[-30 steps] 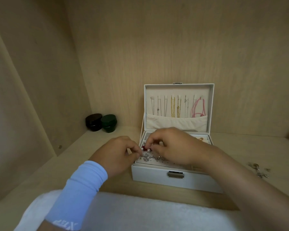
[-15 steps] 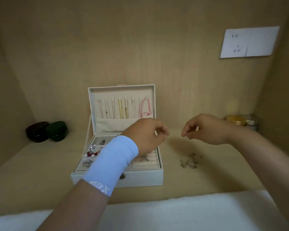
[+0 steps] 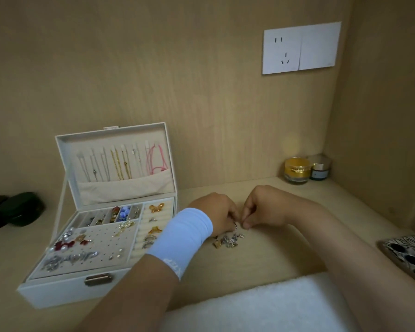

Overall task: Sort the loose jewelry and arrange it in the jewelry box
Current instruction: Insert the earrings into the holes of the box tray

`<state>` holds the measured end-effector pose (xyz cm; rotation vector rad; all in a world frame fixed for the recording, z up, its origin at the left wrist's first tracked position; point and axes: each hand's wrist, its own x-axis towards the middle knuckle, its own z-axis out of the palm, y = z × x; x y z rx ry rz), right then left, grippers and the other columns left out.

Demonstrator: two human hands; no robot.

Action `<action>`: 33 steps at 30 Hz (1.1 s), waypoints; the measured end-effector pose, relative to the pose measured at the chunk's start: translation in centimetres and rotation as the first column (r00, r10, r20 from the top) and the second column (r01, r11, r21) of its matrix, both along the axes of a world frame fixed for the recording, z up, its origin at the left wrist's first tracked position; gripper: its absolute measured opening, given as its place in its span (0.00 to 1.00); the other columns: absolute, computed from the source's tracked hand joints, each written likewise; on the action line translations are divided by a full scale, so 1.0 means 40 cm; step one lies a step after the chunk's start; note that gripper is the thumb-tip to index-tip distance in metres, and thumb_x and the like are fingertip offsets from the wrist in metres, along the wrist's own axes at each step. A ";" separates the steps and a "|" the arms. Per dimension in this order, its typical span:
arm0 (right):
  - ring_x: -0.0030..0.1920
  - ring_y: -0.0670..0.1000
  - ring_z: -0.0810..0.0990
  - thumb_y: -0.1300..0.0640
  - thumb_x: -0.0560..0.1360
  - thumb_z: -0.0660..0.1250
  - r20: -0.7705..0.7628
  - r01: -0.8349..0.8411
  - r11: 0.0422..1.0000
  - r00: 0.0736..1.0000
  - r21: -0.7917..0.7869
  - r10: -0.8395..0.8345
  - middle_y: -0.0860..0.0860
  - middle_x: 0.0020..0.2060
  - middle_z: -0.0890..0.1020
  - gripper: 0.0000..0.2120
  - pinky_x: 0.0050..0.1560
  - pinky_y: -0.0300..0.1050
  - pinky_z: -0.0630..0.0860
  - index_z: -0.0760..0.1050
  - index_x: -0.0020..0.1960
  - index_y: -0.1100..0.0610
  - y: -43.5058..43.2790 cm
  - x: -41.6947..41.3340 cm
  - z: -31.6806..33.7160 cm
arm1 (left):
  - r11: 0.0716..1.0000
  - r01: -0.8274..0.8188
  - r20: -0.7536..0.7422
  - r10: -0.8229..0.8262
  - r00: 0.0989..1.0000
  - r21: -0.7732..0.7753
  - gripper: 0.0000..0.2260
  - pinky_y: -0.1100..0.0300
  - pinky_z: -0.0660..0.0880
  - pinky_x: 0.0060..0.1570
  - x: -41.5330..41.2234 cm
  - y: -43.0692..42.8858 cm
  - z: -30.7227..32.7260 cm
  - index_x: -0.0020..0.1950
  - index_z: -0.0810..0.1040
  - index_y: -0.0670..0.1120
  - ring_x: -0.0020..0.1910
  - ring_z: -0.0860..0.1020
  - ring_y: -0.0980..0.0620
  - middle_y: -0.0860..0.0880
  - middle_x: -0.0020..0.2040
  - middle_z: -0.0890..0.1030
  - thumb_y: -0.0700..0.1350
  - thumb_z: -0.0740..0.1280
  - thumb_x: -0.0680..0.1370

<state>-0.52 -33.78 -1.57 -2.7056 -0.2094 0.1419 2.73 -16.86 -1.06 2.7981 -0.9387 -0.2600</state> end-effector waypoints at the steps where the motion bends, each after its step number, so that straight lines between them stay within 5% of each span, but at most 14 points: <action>1: 0.41 0.41 0.81 0.53 0.69 0.78 -0.001 0.000 1.000 1.000 -0.009 0.000 0.41 0.36 0.85 0.04 0.48 0.41 0.78 0.87 0.44 0.48 -0.002 0.000 -0.002 | 1.000 -0.002 -0.008 0.002 1.000 -0.006 0.08 0.55 0.77 0.56 0.004 -0.001 -0.003 0.52 0.83 0.58 0.50 0.80 0.54 0.57 0.50 0.83 0.49 0.71 0.73; 4: 0.39 0.39 0.78 0.53 0.73 0.75 0.001 -0.003 1.000 1.000 -0.015 0.003 0.40 0.36 0.82 0.01 0.42 0.36 0.73 0.85 0.44 0.49 -0.005 -0.002 -0.005 | 0.995 -0.026 -0.042 0.022 0.999 -0.091 0.08 0.56 0.77 0.56 0.012 0.013 -0.005 0.51 0.83 0.58 0.50 0.80 0.54 0.57 0.50 0.83 0.48 0.70 0.74; 9: 0.29 0.33 0.75 0.58 0.77 0.71 0.060 0.030 0.983 0.997 0.180 -0.041 0.37 0.26 0.79 0.10 0.33 0.26 0.67 0.80 0.39 0.47 0.001 -0.001 0.002 | 0.941 -0.095 -0.125 0.057 0.990 -0.325 0.07 0.65 0.71 0.47 0.014 0.058 0.021 0.49 0.78 0.57 0.42 0.78 0.64 0.60 0.41 0.84 0.45 0.70 0.75; 14: 0.25 0.38 0.70 0.57 0.77 0.72 0.055 0.021 0.903 0.997 0.428 -0.050 0.43 0.30 0.81 0.06 0.31 0.32 0.68 0.84 0.41 0.56 0.030 -0.010 0.002 | 0.895 -0.147 -0.174 0.079 0.982 -0.422 0.07 0.57 0.77 0.53 0.010 0.070 0.019 0.46 0.79 0.55 0.45 0.81 0.56 0.54 0.42 0.85 0.49 0.75 0.71; 22: 0.24 0.43 0.70 0.54 0.80 0.68 0.012 0.080 0.733 0.993 0.675 -0.120 0.49 0.33 0.81 0.11 0.24 0.33 0.65 0.81 0.42 0.58 0.046 -0.024 0.013 | 0.702 -0.345 -0.372 0.122 0.920 -0.623 0.05 0.61 0.74 0.35 -0.005 0.071 0.032 0.44 0.83 0.48 0.34 0.82 0.55 0.48 0.40 0.86 0.43 0.77 0.72; 24: 0.25 0.41 0.71 0.55 0.80 0.68 0.042 0.075 0.778 0.991 0.624 -0.129 0.47 0.33 0.81 0.10 0.26 0.32 0.67 0.82 0.41 0.56 0.028 -0.025 0.015 | 0.700 -0.352 -0.352 0.151 0.924 -0.622 0.04 0.59 0.77 0.38 -0.005 0.073 0.032 0.43 0.83 0.49 0.32 0.81 0.55 0.50 0.39 0.86 0.42 0.75 0.72; 28: 0.37 0.36 0.80 0.59 0.71 0.77 -0.022 0.048 0.986 0.999 0.161 -0.045 0.42 0.37 0.85 0.07 0.44 0.32 0.73 0.85 0.40 0.47 -0.026 -0.023 -0.002 | 0.779 -0.265 -0.276 0.122 0.953 -0.568 0.06 0.59 0.78 0.46 0.000 0.079 0.024 0.40 0.83 0.50 0.31 0.78 0.56 0.55 0.35 0.85 0.39 0.71 0.74; 33: 0.38 0.34 0.79 0.56 0.68 0.80 -0.029 0.051 0.989 0.998 0.135 -0.048 0.40 0.35 0.85 0.06 0.45 0.29 0.73 0.87 0.42 0.47 -0.027 -0.013 -0.019 | 0.854 -0.176 -0.215 0.077 0.974 -0.490 0.06 0.65 0.75 0.38 -0.002 0.077 0.016 0.43 0.83 0.50 0.27 0.75 0.59 0.57 0.35 0.84 0.42 0.68 0.78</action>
